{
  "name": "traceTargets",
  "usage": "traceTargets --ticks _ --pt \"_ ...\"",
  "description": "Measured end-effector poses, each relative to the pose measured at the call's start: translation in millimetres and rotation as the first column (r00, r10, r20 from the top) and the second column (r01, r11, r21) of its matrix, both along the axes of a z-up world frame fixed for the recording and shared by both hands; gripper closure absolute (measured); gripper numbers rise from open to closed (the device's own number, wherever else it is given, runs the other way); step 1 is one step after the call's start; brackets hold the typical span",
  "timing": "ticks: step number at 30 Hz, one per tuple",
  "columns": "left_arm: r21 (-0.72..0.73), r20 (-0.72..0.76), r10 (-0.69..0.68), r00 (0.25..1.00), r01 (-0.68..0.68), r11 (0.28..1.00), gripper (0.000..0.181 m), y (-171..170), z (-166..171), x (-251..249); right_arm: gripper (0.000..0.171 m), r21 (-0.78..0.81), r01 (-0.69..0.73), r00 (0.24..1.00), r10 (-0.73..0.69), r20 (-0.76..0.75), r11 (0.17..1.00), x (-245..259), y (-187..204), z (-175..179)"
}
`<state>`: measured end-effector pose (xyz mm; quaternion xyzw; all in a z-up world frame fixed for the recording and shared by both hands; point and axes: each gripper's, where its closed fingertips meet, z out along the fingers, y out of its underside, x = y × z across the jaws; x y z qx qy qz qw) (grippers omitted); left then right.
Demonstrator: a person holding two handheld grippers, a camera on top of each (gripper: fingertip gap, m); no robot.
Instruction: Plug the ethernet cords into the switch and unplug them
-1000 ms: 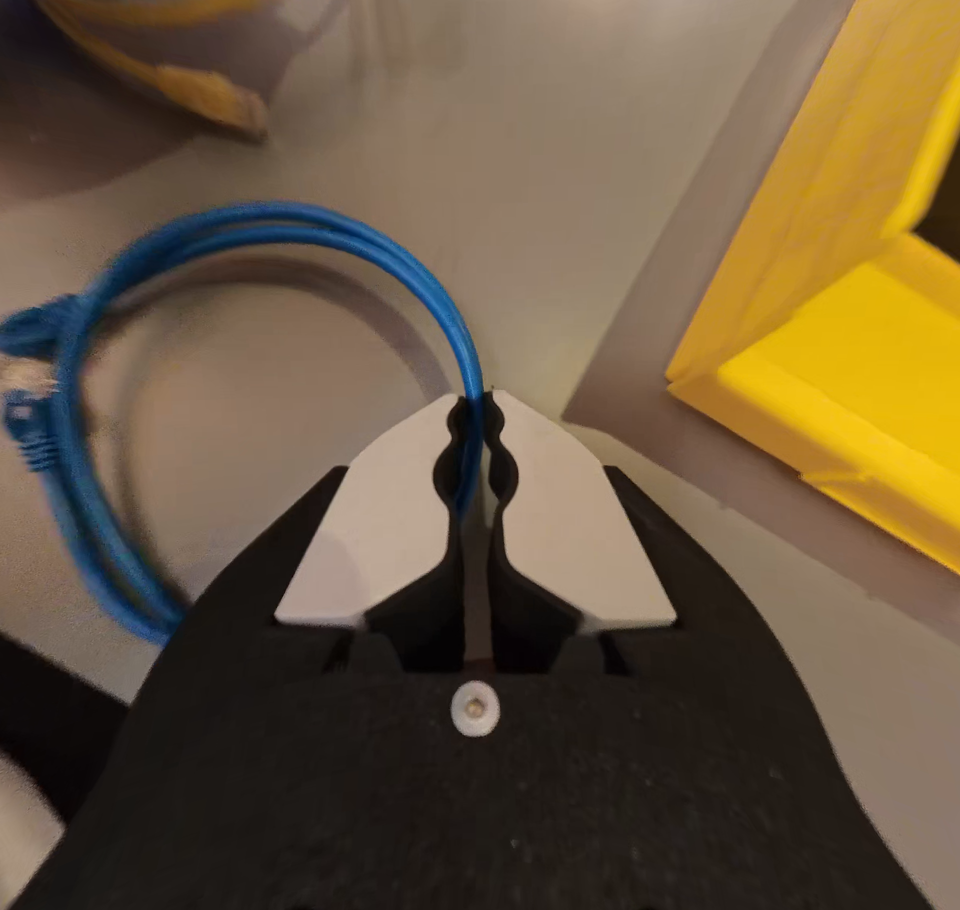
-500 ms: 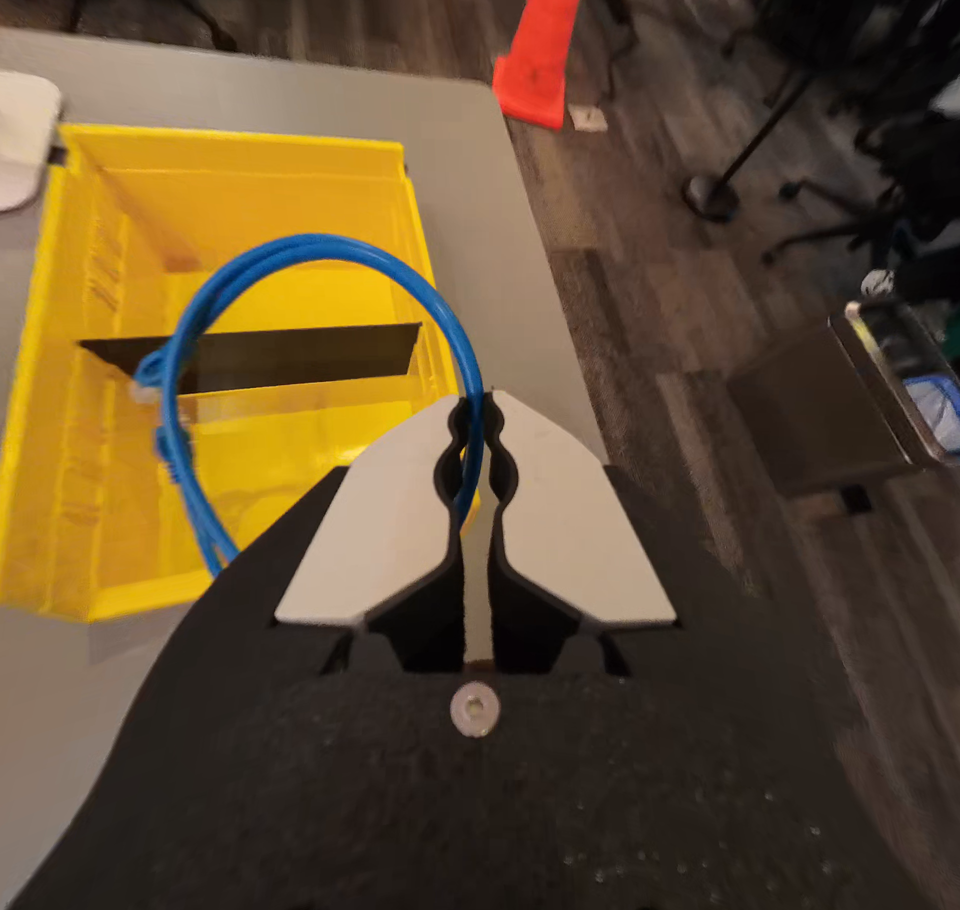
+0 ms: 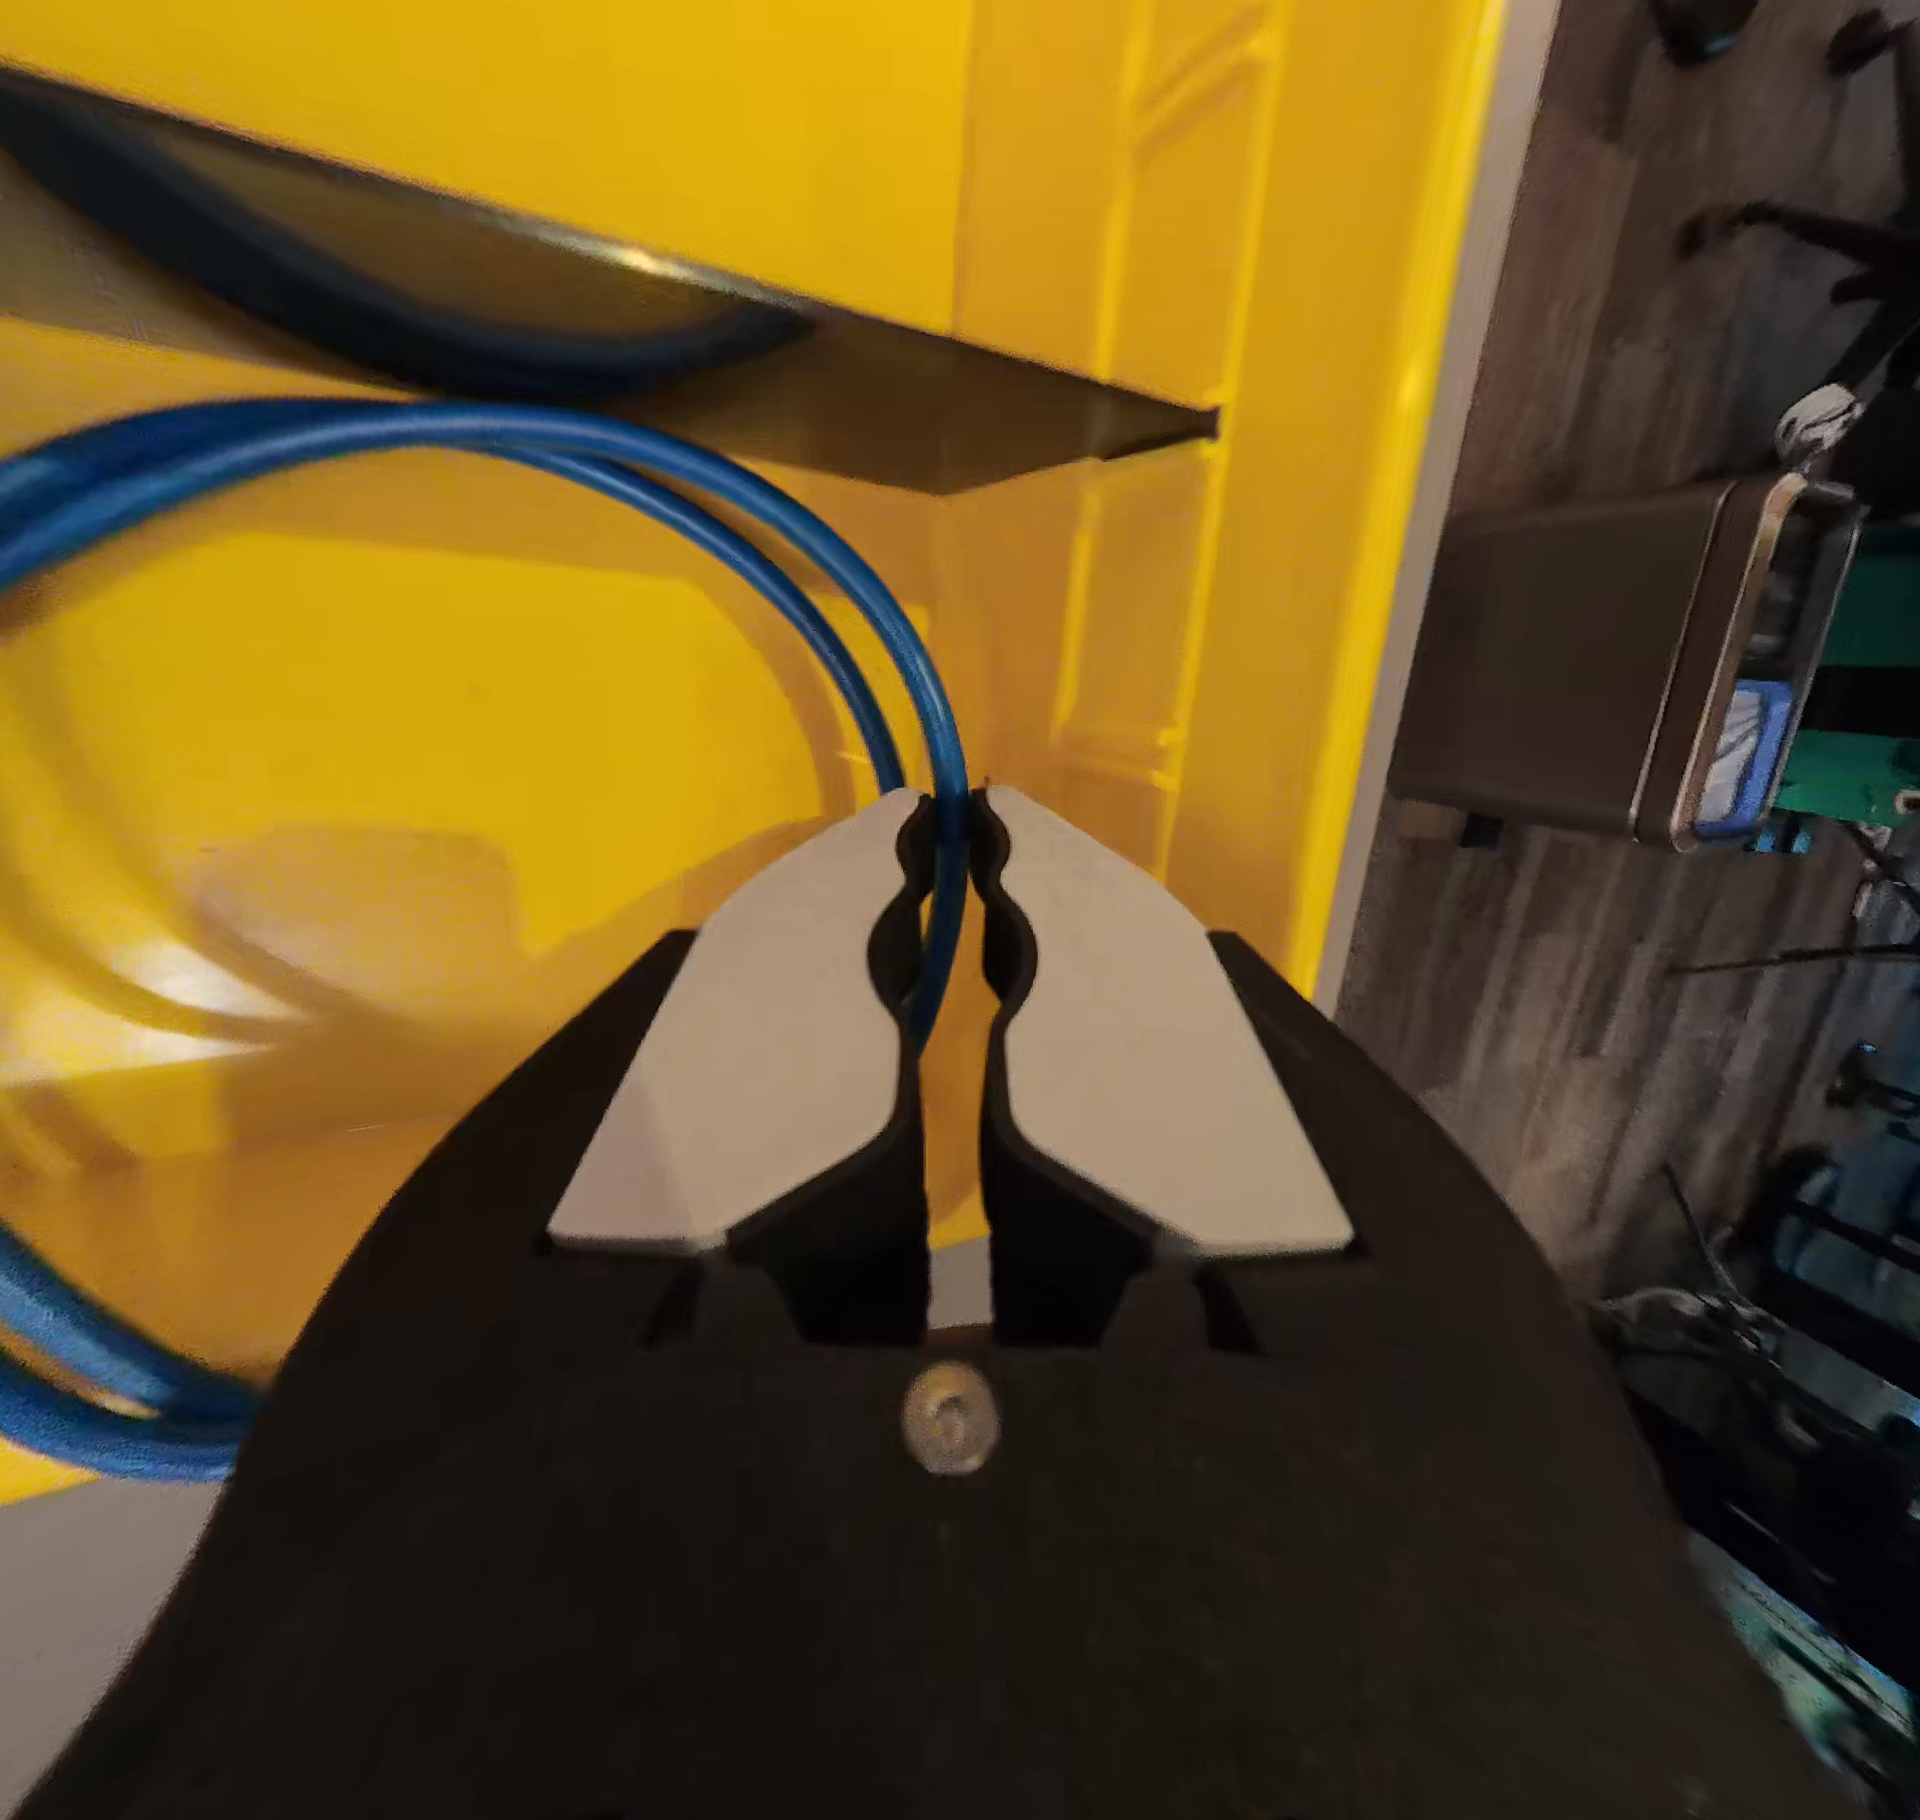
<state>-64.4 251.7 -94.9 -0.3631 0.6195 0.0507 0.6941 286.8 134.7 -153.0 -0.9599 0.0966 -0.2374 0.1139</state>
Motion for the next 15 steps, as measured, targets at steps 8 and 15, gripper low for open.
traceTargets --ticks 8,15 --pt "-0.025 0.011 -0.052 0.999 0.052 0.998 0.155 -2 3 -2 0.139 0.36 -0.033 0.995 -0.005 0.103 0.932 -22 4 72" --pt "0.015 0.051 -0.443 0.895 0.443 0.896 0.155 -69 22 2 0.088 0.912 -0.021 0.18 0.899 -0.4 0.41 -313 13 127"
